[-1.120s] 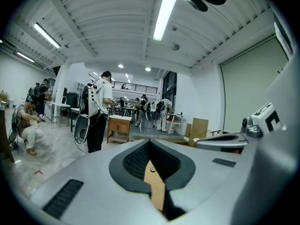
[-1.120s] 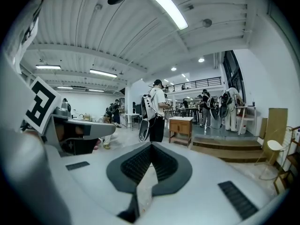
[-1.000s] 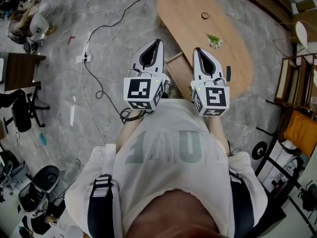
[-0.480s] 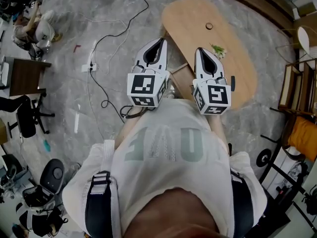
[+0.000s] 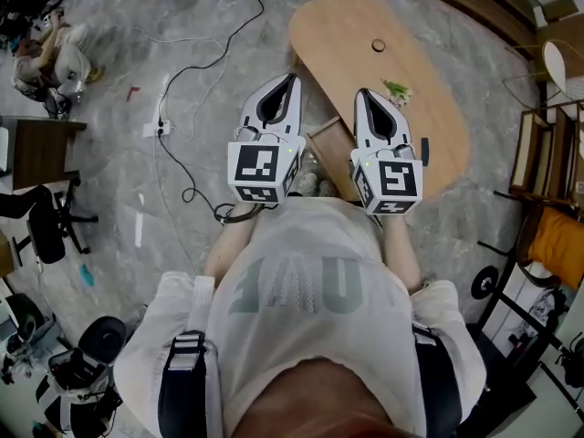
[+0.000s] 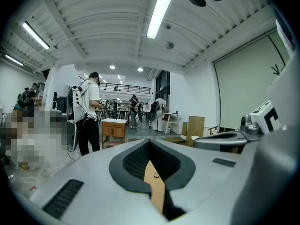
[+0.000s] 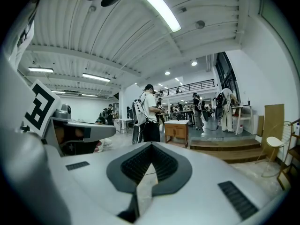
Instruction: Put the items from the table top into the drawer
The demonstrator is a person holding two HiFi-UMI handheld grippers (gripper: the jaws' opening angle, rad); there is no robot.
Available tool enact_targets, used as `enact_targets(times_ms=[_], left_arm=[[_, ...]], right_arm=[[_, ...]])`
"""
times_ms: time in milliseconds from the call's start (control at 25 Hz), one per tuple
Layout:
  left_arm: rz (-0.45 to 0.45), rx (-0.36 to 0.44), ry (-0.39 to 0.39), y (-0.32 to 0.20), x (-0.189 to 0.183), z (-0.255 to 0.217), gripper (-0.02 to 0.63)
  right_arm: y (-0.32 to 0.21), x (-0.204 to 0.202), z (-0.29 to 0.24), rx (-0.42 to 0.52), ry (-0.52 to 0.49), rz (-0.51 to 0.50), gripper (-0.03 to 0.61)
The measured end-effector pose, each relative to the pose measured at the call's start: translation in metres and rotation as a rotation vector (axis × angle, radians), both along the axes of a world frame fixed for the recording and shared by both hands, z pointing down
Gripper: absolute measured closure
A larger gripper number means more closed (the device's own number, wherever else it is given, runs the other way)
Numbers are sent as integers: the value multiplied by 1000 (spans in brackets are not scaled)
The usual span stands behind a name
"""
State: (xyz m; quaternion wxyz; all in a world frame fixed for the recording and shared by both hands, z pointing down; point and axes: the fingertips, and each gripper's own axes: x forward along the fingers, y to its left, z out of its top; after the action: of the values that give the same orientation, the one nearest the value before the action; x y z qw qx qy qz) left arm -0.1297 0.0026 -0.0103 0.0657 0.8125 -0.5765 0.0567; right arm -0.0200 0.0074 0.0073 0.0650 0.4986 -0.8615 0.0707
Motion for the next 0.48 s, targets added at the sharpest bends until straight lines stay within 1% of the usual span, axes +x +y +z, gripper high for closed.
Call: enact_targets(times_ms=[120,240,360,480], left_arm=[[28,-3,-18,-13,13,10,606],[48,-29,-13,-24,27,36,606],[46,-33,9,-45,31,78,606],[17,-22,8,-68,30,134,606]], right_arm=[[-10,6,8,1,18,5,578],[-20,15,31,-15,33,13,577],[-39,18,66,-30,27,14,577],[-59,23,115,-39,4,35,578]])
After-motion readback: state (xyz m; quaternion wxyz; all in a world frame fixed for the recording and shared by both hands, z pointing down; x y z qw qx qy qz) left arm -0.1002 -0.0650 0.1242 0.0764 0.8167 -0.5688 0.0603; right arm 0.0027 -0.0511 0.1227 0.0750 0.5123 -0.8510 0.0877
